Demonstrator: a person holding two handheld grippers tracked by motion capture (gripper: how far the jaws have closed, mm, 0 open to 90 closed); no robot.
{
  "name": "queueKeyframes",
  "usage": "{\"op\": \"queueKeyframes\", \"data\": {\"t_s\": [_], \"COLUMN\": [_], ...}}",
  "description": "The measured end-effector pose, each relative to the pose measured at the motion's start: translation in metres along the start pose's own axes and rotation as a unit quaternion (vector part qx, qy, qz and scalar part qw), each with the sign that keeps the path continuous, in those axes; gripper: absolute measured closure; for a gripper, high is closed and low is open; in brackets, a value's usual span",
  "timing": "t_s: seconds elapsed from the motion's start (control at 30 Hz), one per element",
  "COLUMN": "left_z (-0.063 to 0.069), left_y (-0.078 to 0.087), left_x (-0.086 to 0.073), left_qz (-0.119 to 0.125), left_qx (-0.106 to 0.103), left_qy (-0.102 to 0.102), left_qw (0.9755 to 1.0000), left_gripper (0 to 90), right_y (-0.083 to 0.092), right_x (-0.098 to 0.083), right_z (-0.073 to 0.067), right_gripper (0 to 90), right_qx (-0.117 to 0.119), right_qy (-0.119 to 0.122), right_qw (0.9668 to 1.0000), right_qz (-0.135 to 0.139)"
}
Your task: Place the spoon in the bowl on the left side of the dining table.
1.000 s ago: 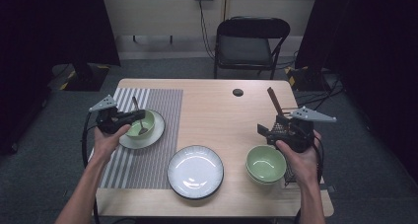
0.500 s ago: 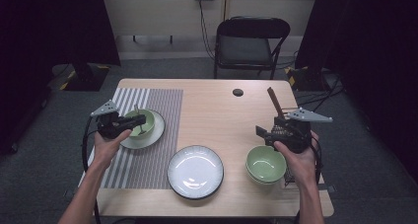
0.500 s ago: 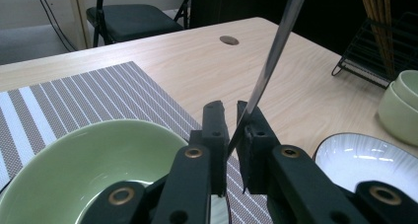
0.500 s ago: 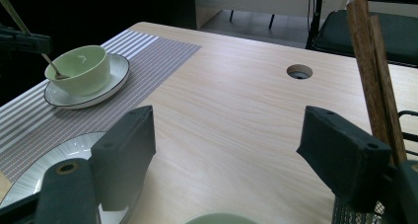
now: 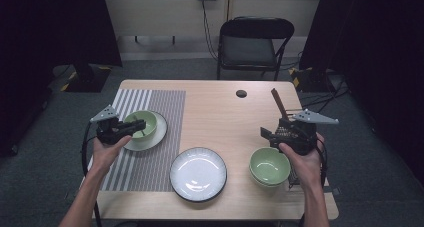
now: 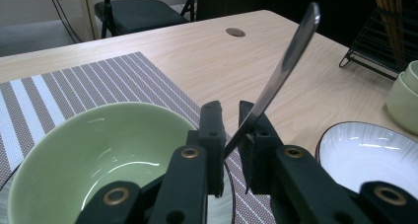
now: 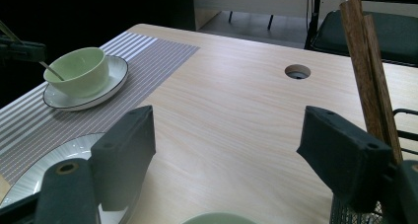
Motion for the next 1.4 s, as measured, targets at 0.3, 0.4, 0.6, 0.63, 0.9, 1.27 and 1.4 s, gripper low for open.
{"op": "queueKeyframes", "data": {"t_s": [0.3, 0.4, 0.6, 0.63, 0.9, 1.27, 1.4], "left_z": [0.002, -0.001, -0.011, -0.013, -0.024, -0.034, -0.037], "left_y": [0.02, 0.025, 0.03, 0.032, 0.037, 0.042, 0.044], "left_x": [-0.001, -0.005, -0.007, -0.007, -0.011, -0.015, -0.016], "left_qz": [0.003, 0.007, 0.023, 0.021, 0.031, 0.027, 0.022], "left_qx": [0.006, 0.005, 0.012, 0.016, 0.022, 0.034, 0.041], "left_qy": [-0.009, 0.0, 0.015, 0.013, 0.03, 0.037, 0.038], "left_qw": [0.9999, 1.0, 0.9996, 0.9996, 0.9988, 0.9984, 0.9982], "left_gripper": [80.9, 82.1, 81.2, 81.3, 81.1, 80.7, 80.8], "right_y": [0.0, 0.0, -0.001, -0.001, -0.001, -0.001, -0.001], "right_x": [0.0, 0.0, 0.0, 0.0, 0.0, 0.0, 0.0], "right_z": [-0.001, -0.001, -0.001, -0.001, -0.002, 0.0, -0.001], "right_gripper": [21.3, 21.3, 21.3, 21.3, 21.3, 21.2, 21.3], "right_qx": [0.0, 0.0, 0.0, 0.0, -0.001, -0.004, -0.004], "right_qy": [-0.001, -0.001, 0.001, 0.001, 0.002, 0.0, 0.0], "right_qw": [1.0, 1.0, 1.0, 1.0, 1.0, 1.0, 1.0], "right_qz": [-0.002, -0.002, -0.007, -0.007, -0.005, -0.005, -0.006]}}
Point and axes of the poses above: each handheld gripper's, and its own axes: y roughly backward along the jaws, x roughly out of its top, z roughly to its right, the point moved 1 cm from there along -y, roughly forward along the jaws, and after that the axes turned 3 degrees about -z, right-handed, at the moved point
